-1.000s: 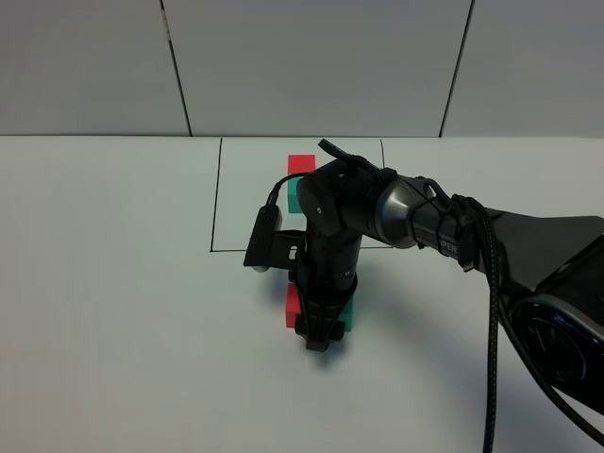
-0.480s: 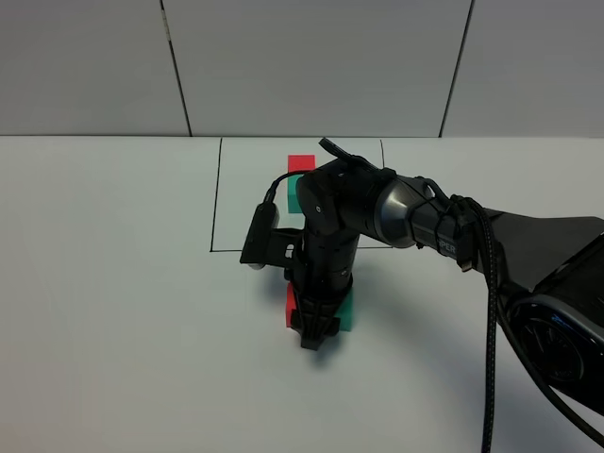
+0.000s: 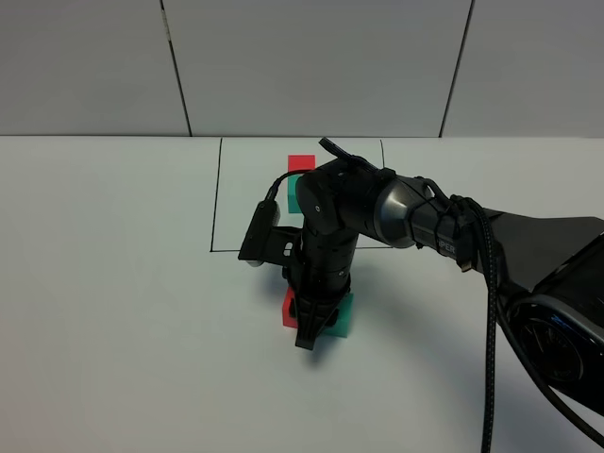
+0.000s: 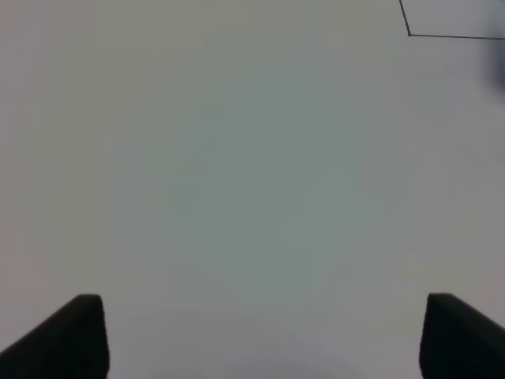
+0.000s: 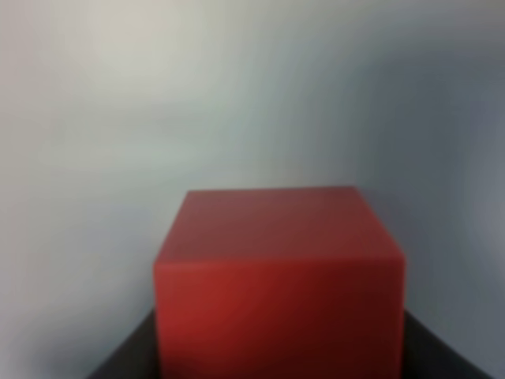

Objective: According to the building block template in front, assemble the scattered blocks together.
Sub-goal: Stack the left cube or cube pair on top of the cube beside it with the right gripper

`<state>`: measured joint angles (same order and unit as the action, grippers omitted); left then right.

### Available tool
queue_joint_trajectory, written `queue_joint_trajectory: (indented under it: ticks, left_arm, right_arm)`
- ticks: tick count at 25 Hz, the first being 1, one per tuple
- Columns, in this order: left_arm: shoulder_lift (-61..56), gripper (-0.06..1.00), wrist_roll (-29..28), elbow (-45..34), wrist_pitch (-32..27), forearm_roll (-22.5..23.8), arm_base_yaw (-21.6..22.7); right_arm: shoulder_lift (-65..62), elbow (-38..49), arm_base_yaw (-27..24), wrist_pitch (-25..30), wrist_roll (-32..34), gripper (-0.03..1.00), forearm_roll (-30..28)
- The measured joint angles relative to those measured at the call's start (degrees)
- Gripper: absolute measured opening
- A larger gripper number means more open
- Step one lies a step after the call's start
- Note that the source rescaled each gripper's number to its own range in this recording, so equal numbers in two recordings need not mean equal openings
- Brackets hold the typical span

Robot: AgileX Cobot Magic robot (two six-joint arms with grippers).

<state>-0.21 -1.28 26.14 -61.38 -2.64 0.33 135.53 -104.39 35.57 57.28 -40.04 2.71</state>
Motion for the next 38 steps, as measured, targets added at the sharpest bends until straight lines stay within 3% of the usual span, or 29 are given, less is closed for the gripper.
queue_joint_trajectory:
  ticks: [3,9,27,38]
  left_arm:
    - [0.0,0.87,0.0,0.0,0.0,0.0,0.0]
    - [0.0,0.87,0.0,0.0,0.0,0.0,0.0]
    - [0.0,0.87,0.0,0.0,0.0,0.0,0.0]
    - [0.0,0.87,0.1,0.0,0.0,0.1,0.0]
  right_arm:
    - [0.0,0.0,0.0,1.0,2.4,0.0,0.0]
    - [0.0,-0.1,0.0,2.4,14.7,0.0,0.0]
    - [0.0,-0.2,-0.2,1.8,60.1,0.0,0.5]
    - [-0.6,0.0,-0.5,0.7,74.0,0.0,0.8]
